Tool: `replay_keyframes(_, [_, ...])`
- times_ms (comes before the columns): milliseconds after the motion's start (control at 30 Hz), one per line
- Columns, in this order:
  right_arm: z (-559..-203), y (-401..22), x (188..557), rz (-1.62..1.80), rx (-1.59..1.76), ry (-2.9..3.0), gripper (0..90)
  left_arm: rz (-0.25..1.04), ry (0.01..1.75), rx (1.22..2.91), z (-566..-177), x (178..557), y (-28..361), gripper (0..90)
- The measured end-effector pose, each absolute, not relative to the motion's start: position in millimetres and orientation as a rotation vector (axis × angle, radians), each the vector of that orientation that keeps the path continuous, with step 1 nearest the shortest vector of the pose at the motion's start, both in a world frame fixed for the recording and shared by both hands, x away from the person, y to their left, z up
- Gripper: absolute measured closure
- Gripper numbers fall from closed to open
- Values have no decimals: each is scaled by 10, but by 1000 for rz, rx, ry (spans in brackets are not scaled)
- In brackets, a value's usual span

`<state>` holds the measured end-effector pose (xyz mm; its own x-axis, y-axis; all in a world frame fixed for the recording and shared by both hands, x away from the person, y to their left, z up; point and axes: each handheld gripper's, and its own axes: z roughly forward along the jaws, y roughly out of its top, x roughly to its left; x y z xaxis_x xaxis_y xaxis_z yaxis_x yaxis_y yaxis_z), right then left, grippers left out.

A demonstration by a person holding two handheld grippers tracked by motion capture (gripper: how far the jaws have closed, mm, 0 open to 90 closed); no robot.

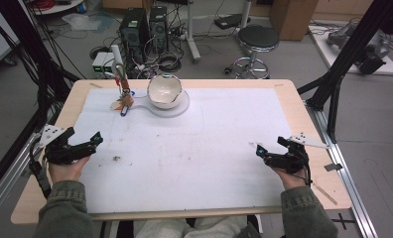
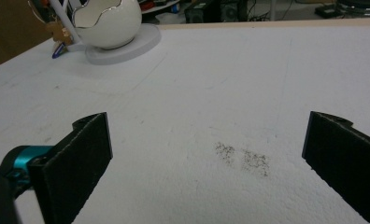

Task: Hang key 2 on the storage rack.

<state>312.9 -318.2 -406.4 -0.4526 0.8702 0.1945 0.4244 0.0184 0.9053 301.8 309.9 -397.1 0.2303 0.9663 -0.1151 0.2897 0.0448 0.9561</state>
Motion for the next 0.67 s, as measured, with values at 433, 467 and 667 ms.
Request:
replay_keyframes(433, [-4075, -3174, 3103, 1410, 1300, 1858, 5, 871, 1231, 1466, -4056, 2836, 3065, 17])
replay_keyframes(467, [-4076, -3178, 3102, 1410, 1302, 1855, 5, 870, 1237, 1462, -4063, 2842, 3077, 17])
replay_keyframes(667, [-4097, -3207, 3106, 1403, 1315, 1848, 5, 866, 1238, 1437, -4071, 2860, 3091, 17])
